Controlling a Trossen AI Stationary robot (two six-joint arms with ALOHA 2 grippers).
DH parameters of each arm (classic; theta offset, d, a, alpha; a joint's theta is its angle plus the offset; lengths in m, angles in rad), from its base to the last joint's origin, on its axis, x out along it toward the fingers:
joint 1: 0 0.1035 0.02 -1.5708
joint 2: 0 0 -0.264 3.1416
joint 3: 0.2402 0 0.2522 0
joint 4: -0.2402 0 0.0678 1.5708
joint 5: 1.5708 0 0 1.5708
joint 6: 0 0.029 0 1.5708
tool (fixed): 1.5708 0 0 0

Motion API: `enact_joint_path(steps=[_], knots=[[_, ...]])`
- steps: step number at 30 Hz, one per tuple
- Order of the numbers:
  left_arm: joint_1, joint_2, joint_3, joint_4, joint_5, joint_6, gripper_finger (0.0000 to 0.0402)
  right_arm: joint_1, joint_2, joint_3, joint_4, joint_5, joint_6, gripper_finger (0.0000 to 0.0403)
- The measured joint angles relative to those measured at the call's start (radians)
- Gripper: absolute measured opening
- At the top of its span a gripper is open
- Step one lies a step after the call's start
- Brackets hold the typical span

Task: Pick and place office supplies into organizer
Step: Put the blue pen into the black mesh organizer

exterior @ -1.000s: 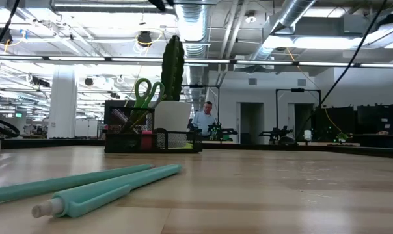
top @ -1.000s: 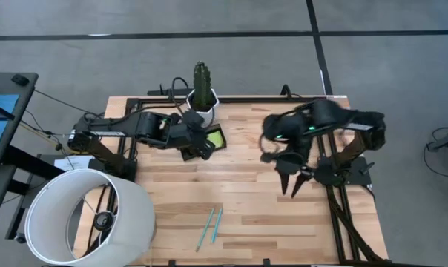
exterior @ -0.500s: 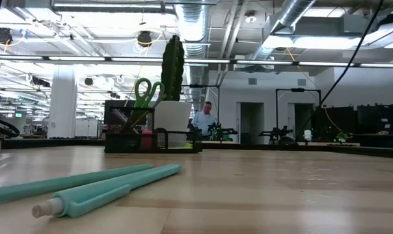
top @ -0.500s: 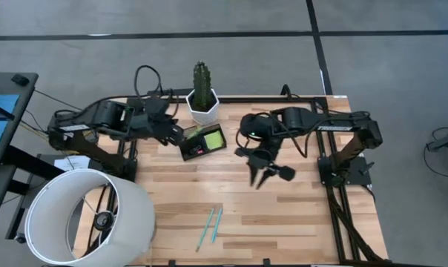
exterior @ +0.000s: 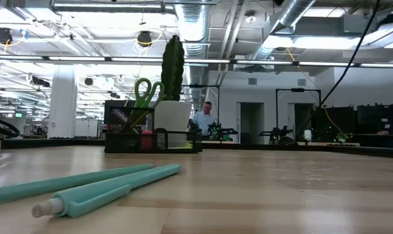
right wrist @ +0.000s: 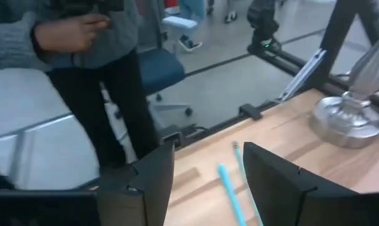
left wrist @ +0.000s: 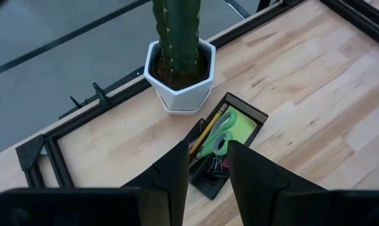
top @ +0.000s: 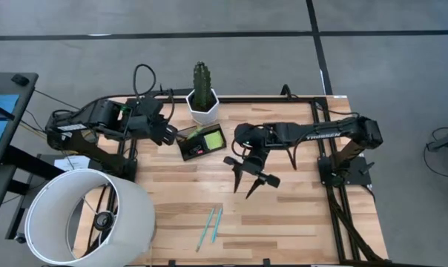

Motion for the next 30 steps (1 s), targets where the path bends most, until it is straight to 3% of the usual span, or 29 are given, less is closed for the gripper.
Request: enact_joint_path(steps=[7,14,20,30], knots=[[0.0,0.001,0.0,0.001,-0.014,0.0,0.0102,0.029,0.071,-0.186,0.349,0.1,0.002,0.0183],[0.0,0.007,0.0,0.005,-0.009,0.0,0.0102,0.095,0.32,-0.188,0.576,0.095,0.045,0.018],[0.0,0.024,0.0,-0.003,0.007,0.005,0.0102,0.133,0.454,-0.186,0.802,0.115,0.067,0.018],[0.0,0.055,-0.001,-0.004,0.036,0.049,0.0102,0.142,0.604,-0.15,0.833,0.191,0.076,0.0171]])
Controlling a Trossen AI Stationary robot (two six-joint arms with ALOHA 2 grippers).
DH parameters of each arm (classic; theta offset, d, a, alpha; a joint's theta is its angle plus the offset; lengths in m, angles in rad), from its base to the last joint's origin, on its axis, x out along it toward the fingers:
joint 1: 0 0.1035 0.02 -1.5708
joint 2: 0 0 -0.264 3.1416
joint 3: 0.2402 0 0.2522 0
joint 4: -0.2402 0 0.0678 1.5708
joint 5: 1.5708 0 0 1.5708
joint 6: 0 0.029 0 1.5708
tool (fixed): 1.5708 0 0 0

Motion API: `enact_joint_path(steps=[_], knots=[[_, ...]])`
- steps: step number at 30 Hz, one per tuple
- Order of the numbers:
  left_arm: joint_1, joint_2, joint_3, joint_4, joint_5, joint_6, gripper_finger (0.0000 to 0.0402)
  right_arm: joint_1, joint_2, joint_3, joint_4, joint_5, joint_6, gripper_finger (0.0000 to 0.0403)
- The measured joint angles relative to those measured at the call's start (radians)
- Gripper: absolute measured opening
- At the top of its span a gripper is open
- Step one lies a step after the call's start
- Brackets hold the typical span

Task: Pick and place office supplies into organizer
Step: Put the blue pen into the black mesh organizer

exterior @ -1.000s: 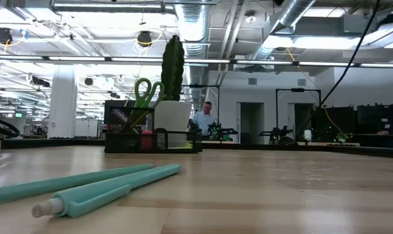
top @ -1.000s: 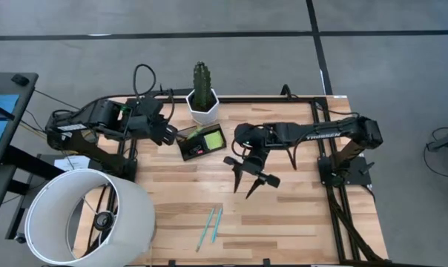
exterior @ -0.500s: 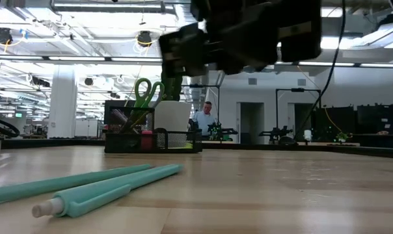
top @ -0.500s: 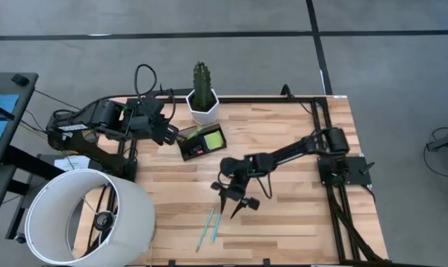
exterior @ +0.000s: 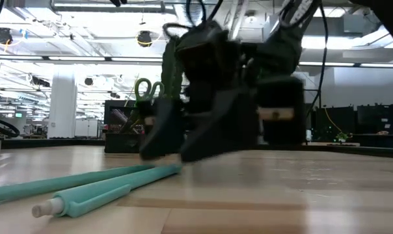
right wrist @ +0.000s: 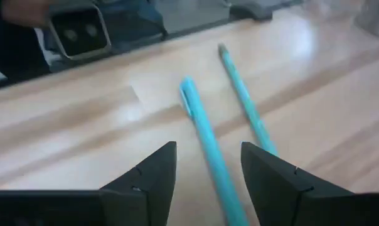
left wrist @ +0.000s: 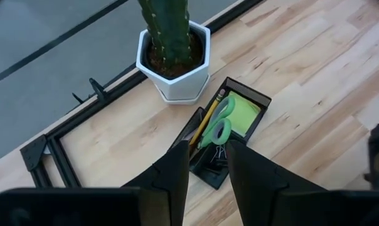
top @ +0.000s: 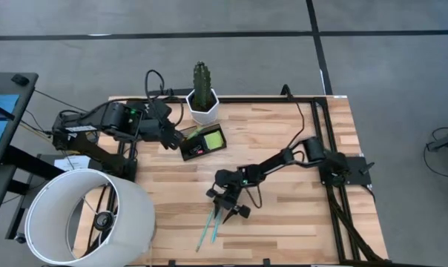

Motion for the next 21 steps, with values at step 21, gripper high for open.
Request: enact_joint_path(steps=[21], knots=[[0.0,-0.002,0.0,-0.001,0.045,0.005,0.0102,-0.007,0.086,0.062,-0.144,0.083,-0.126,0.0108]])
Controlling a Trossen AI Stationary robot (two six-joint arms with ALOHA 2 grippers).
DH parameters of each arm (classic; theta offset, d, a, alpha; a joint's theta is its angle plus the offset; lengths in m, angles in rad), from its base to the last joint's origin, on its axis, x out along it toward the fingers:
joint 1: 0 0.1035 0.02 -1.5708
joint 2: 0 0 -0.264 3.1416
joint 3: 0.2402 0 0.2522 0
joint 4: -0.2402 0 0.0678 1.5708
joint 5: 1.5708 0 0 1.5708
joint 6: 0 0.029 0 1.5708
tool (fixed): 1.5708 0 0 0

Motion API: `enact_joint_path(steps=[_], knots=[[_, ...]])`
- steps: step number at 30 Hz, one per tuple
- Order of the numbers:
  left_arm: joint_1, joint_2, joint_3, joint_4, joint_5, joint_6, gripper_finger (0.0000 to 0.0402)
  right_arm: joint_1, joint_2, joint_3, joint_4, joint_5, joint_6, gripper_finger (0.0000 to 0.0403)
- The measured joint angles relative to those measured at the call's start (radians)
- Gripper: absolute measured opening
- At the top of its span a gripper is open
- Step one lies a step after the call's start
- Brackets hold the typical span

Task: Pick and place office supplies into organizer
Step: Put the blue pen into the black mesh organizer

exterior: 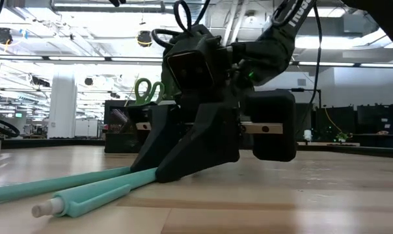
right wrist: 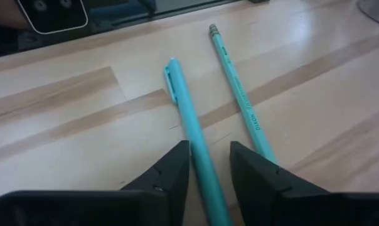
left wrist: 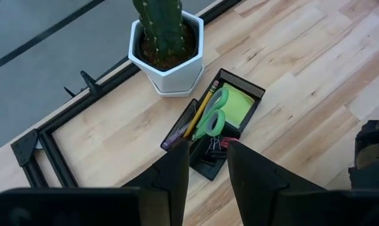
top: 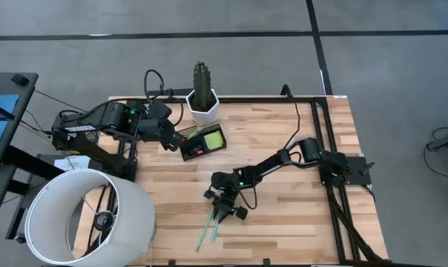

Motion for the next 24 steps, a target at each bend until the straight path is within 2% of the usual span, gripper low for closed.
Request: enact_joint_path(steps=[6,10,12,14,18,24], knots=[[0.0,0.0,0.0,0.0,0.001,0.011,0.0102,0.006,0.007,-0.001,-0.006,-0.01,-0.004,0.0092],[0.0,0.0,0.0,0.0,0.001,0.011,0.0102,0.002,0.049,-0.001,0.057,-0.097,0.028,0.0061],[0.0,0.0,0.0,0.0,0.001,0.011,0.0102,-0.005,0.085,0.0,0.133,-0.18,0.084,0.0039],[0.0,0.0,0.0,0.0,0.004,0.011,0.0102,-0.009,0.098,0.0,0.199,-0.214,0.164,0.002],[0.0,0.0,0.0,0.0,0.004,0.011,0.0102,-0.013,0.105,-0.005,0.309,-0.229,0.25,0.002],[0.0,0.0,0.0,0.0,0.004,0.01,0.0102,-0.028,-0.006,-0.017,0.236,-0.276,0.419,0.0021]])
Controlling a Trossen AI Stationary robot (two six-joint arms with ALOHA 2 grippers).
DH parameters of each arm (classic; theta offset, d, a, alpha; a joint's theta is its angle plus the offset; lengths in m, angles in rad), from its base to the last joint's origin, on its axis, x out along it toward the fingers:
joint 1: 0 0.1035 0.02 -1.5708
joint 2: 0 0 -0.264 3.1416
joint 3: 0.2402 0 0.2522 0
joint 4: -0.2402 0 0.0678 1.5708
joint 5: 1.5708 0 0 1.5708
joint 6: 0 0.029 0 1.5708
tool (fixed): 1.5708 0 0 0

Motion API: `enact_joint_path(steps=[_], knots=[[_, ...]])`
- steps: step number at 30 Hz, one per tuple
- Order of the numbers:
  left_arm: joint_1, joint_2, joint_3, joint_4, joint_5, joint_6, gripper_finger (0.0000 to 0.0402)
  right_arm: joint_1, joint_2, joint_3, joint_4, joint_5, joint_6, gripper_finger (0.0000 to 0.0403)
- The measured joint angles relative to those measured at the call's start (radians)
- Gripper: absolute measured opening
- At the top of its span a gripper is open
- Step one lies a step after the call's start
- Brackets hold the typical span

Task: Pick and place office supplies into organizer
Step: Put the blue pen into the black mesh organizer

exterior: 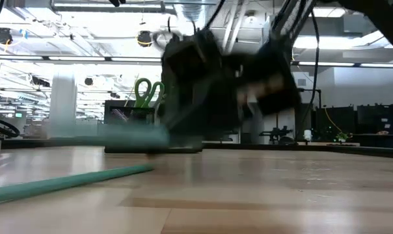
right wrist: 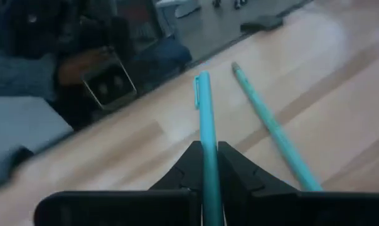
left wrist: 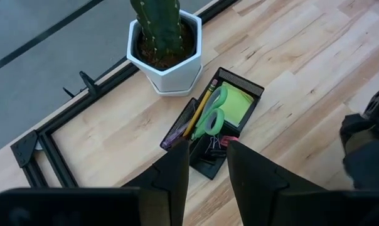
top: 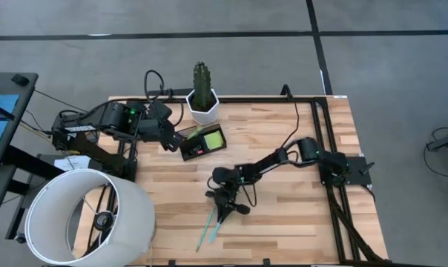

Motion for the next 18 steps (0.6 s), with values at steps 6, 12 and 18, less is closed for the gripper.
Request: enact_joint_path(steps=[6,12,18], knots=[[0.0,0.0,0.024,-0.001,-0.005,-0.043,0.0102,-0.055,-0.247,0.005,-0.232,0.121,0.016,0.002],[0.0,0.0,0.114,0.0,-0.069,0.035,0.0102,-0.19,-0.472,0.005,-0.482,0.472,-0.061,0.003],[0.0,-0.002,0.141,0.0,-0.183,0.158,0.0102,-0.362,-0.607,0.032,-0.549,0.739,-0.042,0.0022]])
